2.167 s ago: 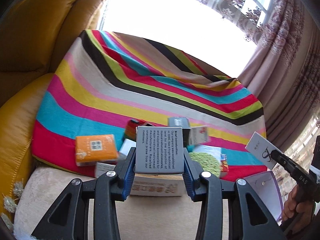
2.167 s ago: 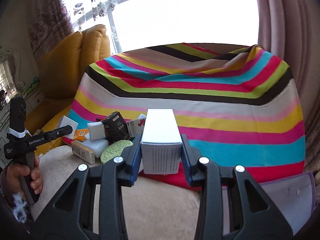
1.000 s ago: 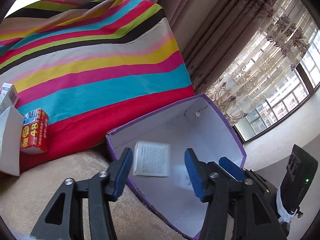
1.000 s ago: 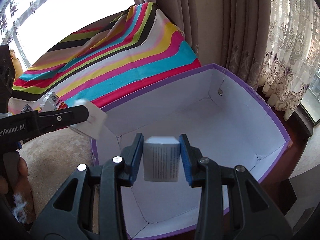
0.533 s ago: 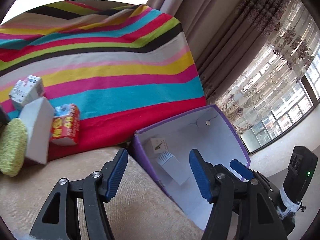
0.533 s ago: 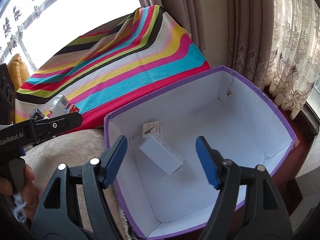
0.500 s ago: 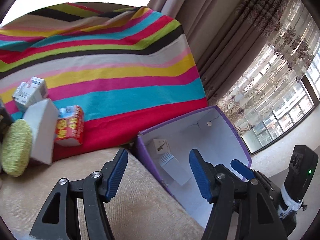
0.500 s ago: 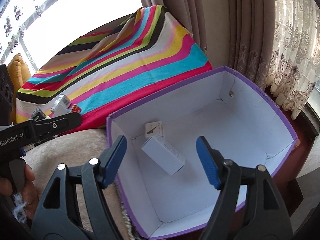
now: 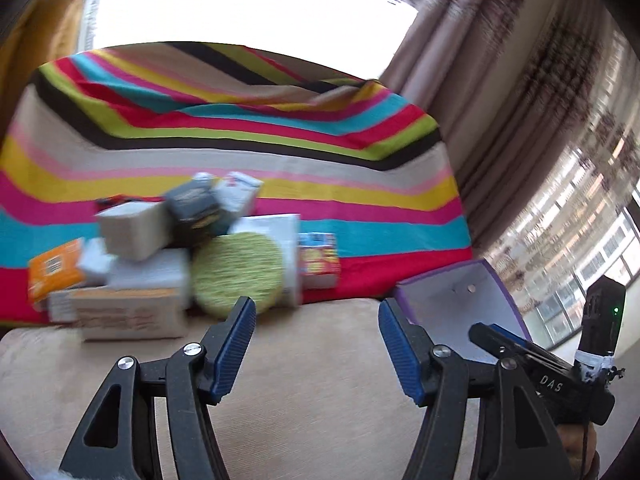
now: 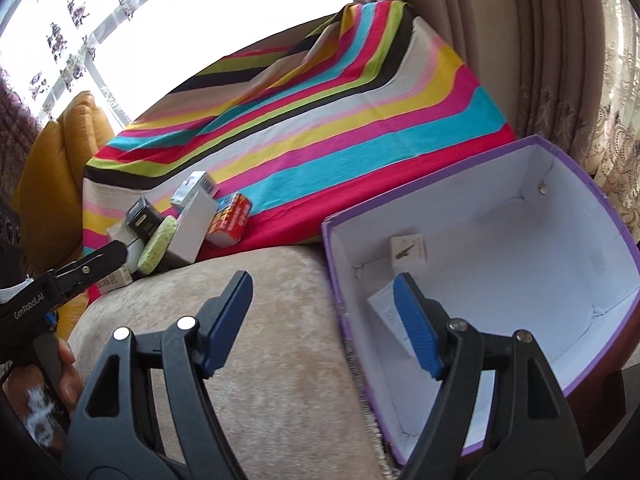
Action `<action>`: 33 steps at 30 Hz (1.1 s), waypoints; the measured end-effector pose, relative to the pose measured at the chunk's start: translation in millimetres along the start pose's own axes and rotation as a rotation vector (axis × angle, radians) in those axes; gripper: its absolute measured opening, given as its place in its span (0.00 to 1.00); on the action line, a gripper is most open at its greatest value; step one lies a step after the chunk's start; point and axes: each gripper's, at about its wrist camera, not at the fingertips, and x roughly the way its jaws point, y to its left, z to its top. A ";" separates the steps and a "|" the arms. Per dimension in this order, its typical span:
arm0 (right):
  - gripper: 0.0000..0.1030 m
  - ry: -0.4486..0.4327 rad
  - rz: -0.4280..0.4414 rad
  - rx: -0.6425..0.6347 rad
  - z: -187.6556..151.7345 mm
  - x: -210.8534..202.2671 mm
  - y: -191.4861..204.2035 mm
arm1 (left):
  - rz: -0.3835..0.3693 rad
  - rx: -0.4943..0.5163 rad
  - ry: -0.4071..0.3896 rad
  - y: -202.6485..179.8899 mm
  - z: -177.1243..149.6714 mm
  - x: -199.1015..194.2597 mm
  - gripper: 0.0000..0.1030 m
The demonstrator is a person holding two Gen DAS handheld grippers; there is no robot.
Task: Organize objects
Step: 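Move both grippers back to the pile of boxes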
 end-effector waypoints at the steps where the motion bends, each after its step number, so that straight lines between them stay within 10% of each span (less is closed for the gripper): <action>1: 0.74 0.007 0.004 -0.008 -0.5 2.1 4.3 | 0.015 -0.023 -0.006 12.0 -1.7 -6.4 0.63; 12: 0.74 0.051 0.039 -0.114 10.5 22.1 56.1 | 0.161 -0.206 -0.004 95.8 -10.6 -35.2 0.81; 33: 0.79 0.091 0.091 -0.338 37.2 62.3 138.8 | 0.402 -0.114 0.210 79.7 13.2 25.3 0.99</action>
